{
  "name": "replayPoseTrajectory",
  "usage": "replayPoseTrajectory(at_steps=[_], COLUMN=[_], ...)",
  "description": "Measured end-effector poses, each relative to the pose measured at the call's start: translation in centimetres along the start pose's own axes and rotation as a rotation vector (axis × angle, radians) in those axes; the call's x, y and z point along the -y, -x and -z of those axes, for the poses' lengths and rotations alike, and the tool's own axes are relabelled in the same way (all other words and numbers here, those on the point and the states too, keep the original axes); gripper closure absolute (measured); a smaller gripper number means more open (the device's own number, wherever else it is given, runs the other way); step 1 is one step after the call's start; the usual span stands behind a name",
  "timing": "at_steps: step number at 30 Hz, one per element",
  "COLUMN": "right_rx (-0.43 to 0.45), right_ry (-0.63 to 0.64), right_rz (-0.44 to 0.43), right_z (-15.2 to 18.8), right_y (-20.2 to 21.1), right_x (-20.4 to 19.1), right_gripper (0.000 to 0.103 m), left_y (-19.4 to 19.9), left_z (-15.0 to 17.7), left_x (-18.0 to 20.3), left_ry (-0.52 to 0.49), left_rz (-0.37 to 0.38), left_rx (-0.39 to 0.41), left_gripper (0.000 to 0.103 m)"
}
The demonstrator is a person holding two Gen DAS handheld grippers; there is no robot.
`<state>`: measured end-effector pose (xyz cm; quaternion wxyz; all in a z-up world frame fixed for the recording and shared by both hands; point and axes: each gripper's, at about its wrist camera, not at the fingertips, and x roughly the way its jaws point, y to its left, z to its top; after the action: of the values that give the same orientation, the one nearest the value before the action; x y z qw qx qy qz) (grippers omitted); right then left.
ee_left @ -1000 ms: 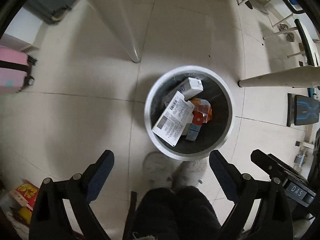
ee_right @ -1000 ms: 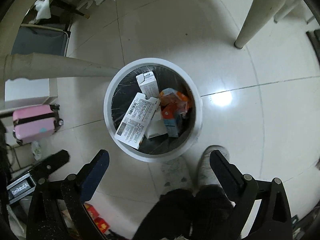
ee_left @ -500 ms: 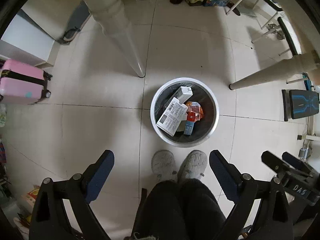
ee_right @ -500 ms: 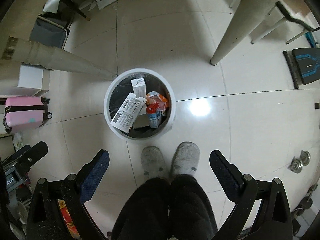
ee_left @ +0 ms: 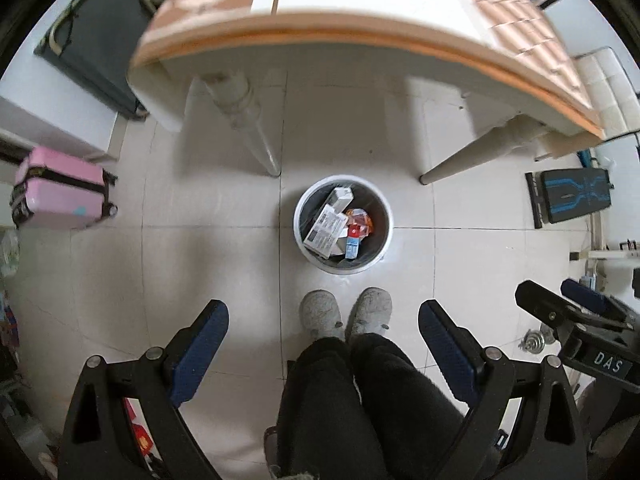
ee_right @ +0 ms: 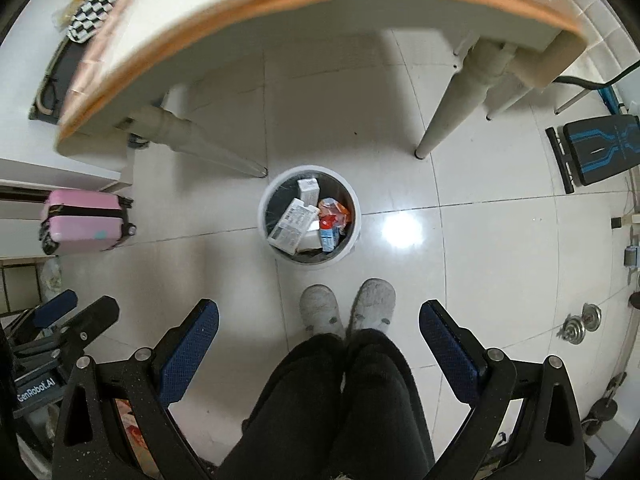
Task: Collect trash
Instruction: 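Raise both open grippers from the bin back toward the table, then grasp the green-white medicine box with the left gripper while the right grasps the silver blister pack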
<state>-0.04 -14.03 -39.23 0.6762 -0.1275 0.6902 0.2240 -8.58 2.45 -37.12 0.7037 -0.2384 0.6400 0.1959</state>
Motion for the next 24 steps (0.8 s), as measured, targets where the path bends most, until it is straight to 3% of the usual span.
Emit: replayPoseTrajectory(at_steps=[8, 12, 16, 19, 21, 24], right_rx=[0.079, 0.121, 0.155, 0.152, 0.153, 0.155], right_ry=[-0.012, -0.056, -0.066, -0.070, -0.062, -0.057], right_rz=[-0.036, -0.068, -0.075, -0.070, -0.061, -0.055], right_z=[-1.3, -4.7, -10.3, -16.4, -20.9, -27.7], right_y=[8.5, 11.1, 12.9, 13.0, 13.0, 12.6], right_x=[-1.1, -0.9, -0.6, 0.3, 1.2, 2.7], right_gripper=[0.002, 0.002, 0.002, 0.001, 0.002, 0.002], left_y=[5.6, 7.5, 8.9, 9.3, 9.1, 7.8], left_z=[-2.7, -7.1, -12.4, -17.5, -20.9, -28.4], left_x=[0.1, 0.0, 0.6, 1.5, 2.6, 5.2], left_ry=[-0.001, 0.060, 0.086, 0.093, 0.072, -0.035], left_rz=[-0.012, -0.031, -0.061, -0.090, -0.104, -0.154], left_rx=[0.094, 0.138, 0.190, 0.226, 0.251, 0.279], left_gripper=[0.006, 0.006, 0.006, 0.006, 0.006, 0.006])
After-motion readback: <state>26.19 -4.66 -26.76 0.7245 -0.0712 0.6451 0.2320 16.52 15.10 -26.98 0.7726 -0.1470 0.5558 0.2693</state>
